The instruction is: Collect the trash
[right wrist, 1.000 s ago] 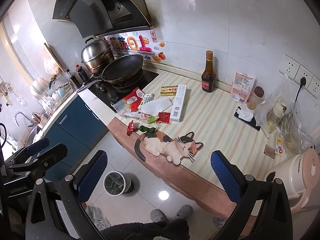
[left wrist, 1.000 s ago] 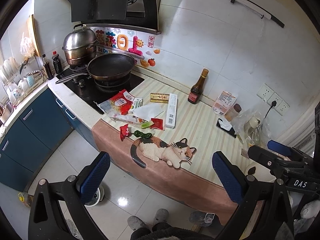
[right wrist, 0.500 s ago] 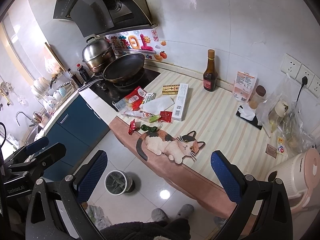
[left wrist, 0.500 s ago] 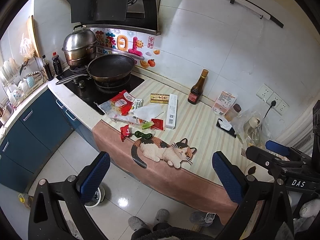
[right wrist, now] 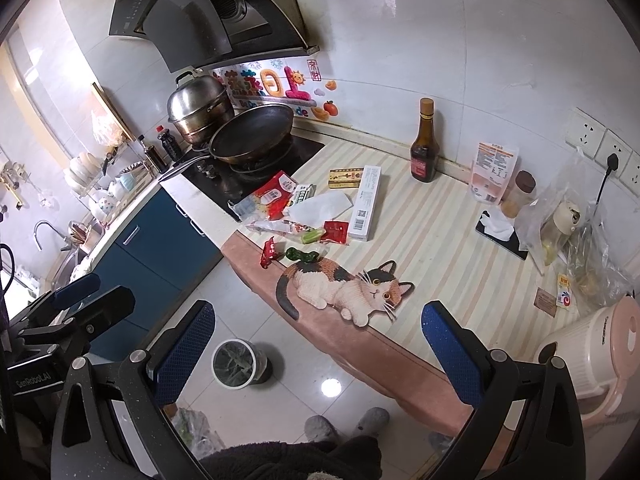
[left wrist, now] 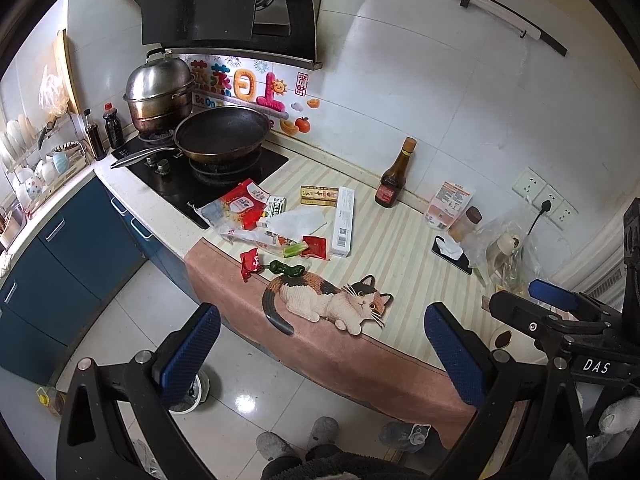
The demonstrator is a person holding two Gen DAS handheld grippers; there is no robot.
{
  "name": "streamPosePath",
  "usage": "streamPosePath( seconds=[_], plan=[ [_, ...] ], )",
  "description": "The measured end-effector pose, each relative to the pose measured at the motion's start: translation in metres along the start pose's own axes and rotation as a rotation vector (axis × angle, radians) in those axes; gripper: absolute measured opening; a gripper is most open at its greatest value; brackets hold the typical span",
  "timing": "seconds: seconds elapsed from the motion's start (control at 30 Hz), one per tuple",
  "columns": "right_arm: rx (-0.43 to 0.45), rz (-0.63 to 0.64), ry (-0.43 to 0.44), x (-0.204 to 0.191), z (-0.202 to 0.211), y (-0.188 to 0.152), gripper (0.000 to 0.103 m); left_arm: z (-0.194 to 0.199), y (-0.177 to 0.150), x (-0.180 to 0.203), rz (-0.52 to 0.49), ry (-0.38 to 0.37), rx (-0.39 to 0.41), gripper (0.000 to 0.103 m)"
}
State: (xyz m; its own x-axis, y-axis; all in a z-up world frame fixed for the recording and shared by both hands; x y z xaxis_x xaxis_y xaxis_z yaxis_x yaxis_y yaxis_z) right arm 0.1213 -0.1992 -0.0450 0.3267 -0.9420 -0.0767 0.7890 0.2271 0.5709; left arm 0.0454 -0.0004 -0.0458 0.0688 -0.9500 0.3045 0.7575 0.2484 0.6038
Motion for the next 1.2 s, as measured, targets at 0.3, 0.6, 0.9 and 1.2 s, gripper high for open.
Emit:
streamPosePath(
  seconds=[0.3, 0.6, 0.9, 1.2],
  plan=[
    [-0.005, 0.002, 0.003, -0.009, -0.001, -0.003, 0.103, -0.001, -0.001, 0.000, 0.001, 0.002, 0.002, 0.103],
    [-0.006, -0.001, 0.005, -0.011, 0.000, -0.003, 0.103, -0.001, 0.000, 0.001, -0.003, -0.005, -0.001, 0.103],
    [0.005, -0.078, -0.047, -0.020, -0.020, -0.002, 0.103, -0.016, 0.019, -0.040, -0.028, 0.208, 0.070, 0.103],
    [-0.057, -0.269, -0.185, 0.012, -0.134, 0.019, 0.103, -0.112, 0.023, -0.167, 0.043, 0.460, -0.053, 0.103]
  ],
)
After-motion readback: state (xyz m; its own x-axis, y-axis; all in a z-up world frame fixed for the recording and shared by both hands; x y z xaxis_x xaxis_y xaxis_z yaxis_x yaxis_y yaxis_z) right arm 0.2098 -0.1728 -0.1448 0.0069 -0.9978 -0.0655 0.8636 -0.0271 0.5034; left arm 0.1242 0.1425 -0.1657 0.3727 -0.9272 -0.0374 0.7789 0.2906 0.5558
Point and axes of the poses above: each gripper's, at about its wrist camera, not at the fingertips, and z roughly against the way its jaws point, x to its right, y to its top, the point moved 8 cm from there along -z, roughly the way its jaws point, and after that the axes turned 10 degrees about -y, right-handed, at the moved point
